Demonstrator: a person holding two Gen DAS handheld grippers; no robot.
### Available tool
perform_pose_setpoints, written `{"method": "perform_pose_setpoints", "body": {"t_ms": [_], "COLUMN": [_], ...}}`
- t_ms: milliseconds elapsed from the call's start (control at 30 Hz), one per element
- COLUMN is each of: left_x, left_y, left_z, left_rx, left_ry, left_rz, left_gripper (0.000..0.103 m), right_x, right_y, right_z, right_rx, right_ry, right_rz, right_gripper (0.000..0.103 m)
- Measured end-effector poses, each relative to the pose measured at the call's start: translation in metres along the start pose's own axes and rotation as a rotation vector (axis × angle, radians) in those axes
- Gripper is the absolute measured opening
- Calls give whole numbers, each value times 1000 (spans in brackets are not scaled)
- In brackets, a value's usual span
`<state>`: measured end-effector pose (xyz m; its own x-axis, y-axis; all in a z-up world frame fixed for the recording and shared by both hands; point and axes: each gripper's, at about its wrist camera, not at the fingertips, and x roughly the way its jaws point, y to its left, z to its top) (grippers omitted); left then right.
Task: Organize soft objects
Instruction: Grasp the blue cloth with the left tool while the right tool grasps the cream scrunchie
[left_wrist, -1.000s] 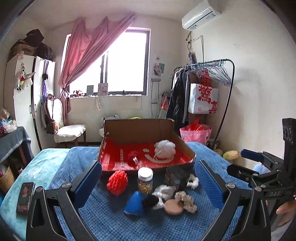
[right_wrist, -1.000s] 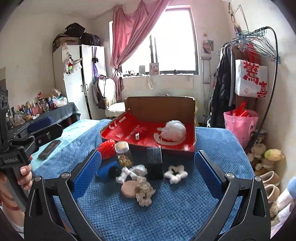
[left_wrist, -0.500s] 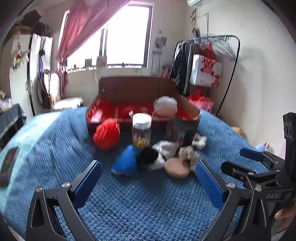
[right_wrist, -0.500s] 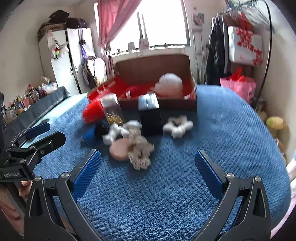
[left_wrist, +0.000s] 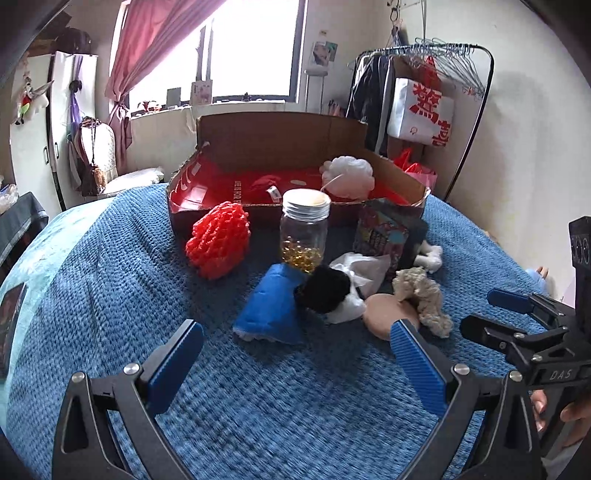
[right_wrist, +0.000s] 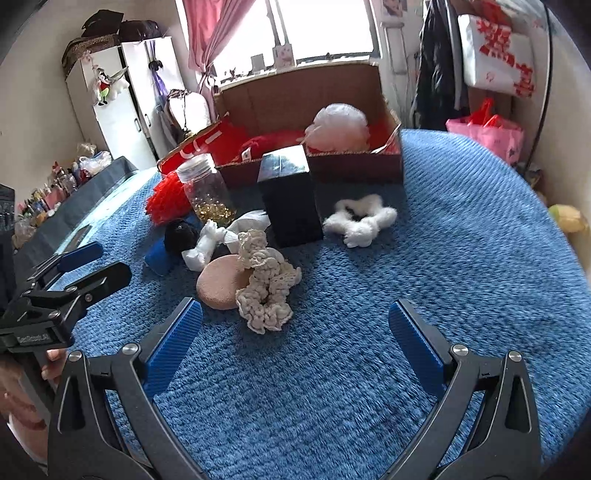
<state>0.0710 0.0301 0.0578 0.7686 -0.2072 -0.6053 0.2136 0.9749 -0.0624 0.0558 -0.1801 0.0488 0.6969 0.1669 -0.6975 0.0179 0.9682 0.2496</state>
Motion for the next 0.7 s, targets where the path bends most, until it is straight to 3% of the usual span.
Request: {"method": "perform_pose_setpoints", "body": {"t_ms": [233,333,400,500,567,600,667,700], "left_x": [27,42,49,64,70,75,75,72], "left_y": [17,21,21,19,18,18,17,17], "left_z": [14,19,19,19,17,16,14,15], "left_rx": [37,68,88,118,125,127,132,131], "left_ry": [85,135,162,203,225,245,235,221], "left_rz": [-13,-23,-28,-40,-57,-73,-77,-86], "left_gripper": [102,93,87,86,76,65,59,44], "right_x": [24,31,39,47,48,47,47,46], "right_y": [-2,2,2,1,1,1,1,1], "right_z": [13,16,18,17,16,16,15,15], "right_rx": [2,-18,-19,-18,-22,-21,-22,-23], "right_ry": [76,93,117,142,139,138,134,132], "right_rz": [53,50,58,75,100,118,130,137], "right_gripper": [98,81,64,48,31,31,28,28]}}
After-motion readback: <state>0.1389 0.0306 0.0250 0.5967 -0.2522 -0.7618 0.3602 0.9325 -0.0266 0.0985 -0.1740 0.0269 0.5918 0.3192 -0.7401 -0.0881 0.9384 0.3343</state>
